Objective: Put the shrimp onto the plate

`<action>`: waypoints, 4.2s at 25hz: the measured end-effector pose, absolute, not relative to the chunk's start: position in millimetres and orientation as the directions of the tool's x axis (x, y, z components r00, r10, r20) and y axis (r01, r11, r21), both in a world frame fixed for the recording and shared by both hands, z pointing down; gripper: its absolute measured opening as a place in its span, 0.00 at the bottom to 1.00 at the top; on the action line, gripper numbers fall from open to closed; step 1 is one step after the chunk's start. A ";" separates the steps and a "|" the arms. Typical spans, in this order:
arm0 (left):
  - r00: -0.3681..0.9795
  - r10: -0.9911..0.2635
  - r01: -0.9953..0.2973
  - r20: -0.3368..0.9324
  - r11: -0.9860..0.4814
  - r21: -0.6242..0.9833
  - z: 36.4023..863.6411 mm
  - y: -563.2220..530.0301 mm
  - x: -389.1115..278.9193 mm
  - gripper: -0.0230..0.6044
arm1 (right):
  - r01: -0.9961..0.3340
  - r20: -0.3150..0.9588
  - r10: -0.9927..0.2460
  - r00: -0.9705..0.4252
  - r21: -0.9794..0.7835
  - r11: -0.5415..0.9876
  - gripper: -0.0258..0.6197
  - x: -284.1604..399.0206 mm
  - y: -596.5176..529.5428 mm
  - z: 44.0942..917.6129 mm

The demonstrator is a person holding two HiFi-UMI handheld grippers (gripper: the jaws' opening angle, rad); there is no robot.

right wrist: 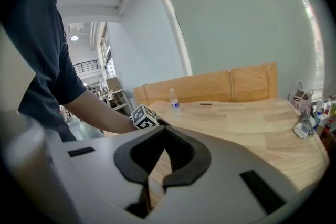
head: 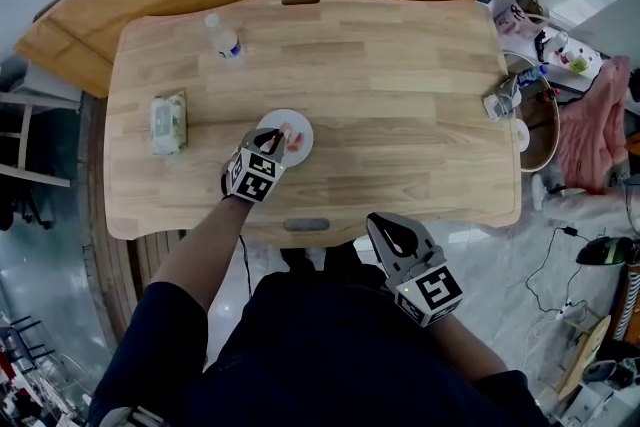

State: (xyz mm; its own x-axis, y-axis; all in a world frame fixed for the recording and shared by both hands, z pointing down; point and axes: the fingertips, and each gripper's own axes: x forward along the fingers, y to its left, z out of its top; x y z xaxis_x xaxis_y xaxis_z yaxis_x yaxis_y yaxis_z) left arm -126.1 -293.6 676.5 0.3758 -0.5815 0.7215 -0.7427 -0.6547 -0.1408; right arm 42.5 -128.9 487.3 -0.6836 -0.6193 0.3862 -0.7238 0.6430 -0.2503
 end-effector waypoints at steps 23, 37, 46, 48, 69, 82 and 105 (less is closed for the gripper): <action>0.299 -0.485 -0.695 0.822 -0.701 -0.160 740.2 -319.9 -130.7 0.11 | -0.758 0.444 -0.623 -0.645 -0.270 0.593 0.05 62.8 -130.7 508.9; 0.303 -0.459 -0.688 0.835 -0.712 -0.142 749.9 -322.3 -130.9 0.11 | -0.765 0.458 -0.620 -0.637 -0.277 0.581 0.05 62.4 -128.0 515.1; 0.309 -0.415 -0.690 0.856 -0.717 -0.098 745.2 -319.2 -132.5 0.13 | -0.764 0.453 -0.623 -0.638 -0.268 0.588 0.05 55.9 -124.3 507.4; 0.314 -0.421 -0.691 0.851 -0.716 -0.099 739.4 -317.8 -132.2 0.13 | -0.763 0.447 -0.625 -0.639 -0.264 0.591 0.05 54.3 -122.1 504.5; 0.440 -0.529 -0.728 0.726 -0.684 -0.057 639.1 -229.3 -128.7 0.13 | -0.702 0.345 -0.619 -0.706 -0.227 0.675 0.05 13.6 -107.9 466.4; 0.578 -0.600 -0.736 0.553 -0.676 0.035 520.8 -153.8 -101.8 0.09 | -0.632 0.321 -0.559 -0.765 -0.201 0.749 0.05 -28.6 -96.4 452.6; 0.715 -0.618 -0.669 0.328 -0.740 0.065 428.5 -66.3 -75.0 0.05 | -0.565 0.314 -0.505 -0.804 -0.139 0.813 0.05 -58.8 -70.5 442.5</action>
State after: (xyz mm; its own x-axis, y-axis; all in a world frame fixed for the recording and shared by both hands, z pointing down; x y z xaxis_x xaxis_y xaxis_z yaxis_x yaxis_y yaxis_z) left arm -75.0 -66.3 428.5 0.7146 -0.6176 0.3284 -0.6694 -0.7400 0.0652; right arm -58.8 -70.5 442.5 -0.8038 -0.5050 0.3143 -0.5653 0.8131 -0.1392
